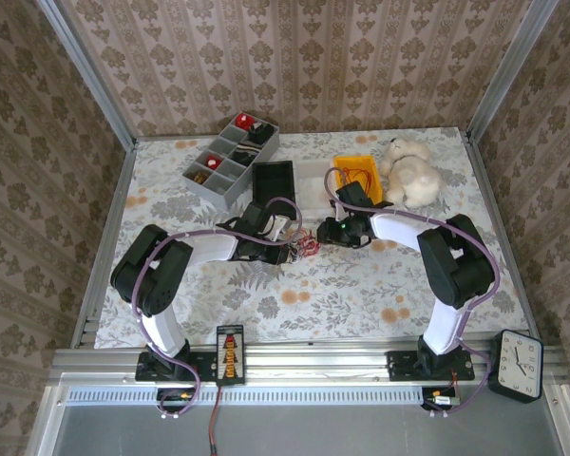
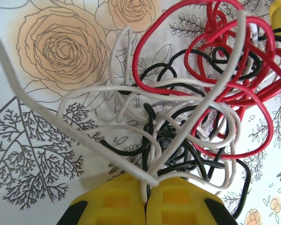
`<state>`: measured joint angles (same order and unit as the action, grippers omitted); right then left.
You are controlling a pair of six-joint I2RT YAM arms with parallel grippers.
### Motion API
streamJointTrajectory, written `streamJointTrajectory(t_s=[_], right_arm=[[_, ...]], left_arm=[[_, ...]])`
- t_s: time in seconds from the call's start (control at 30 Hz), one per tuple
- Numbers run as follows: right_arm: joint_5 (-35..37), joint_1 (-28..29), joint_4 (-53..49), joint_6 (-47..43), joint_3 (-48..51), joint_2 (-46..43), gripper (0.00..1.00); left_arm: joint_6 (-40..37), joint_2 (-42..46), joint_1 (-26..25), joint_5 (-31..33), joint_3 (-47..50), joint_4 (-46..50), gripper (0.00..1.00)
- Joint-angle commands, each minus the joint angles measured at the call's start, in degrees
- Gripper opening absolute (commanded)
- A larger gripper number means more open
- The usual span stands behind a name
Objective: Untangle the cables
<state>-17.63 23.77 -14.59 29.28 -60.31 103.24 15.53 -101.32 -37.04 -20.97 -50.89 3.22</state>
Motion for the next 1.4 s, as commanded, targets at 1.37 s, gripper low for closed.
streamJointTrajectory(t_s=[1.37], right_arm=[[-7.6,-6.54,11.06,11.9,9.34,-3.54,0.02]], left_arm=[[-2.33,-3.45,-2.43,1.16,-1.07,4.51,0.0]])
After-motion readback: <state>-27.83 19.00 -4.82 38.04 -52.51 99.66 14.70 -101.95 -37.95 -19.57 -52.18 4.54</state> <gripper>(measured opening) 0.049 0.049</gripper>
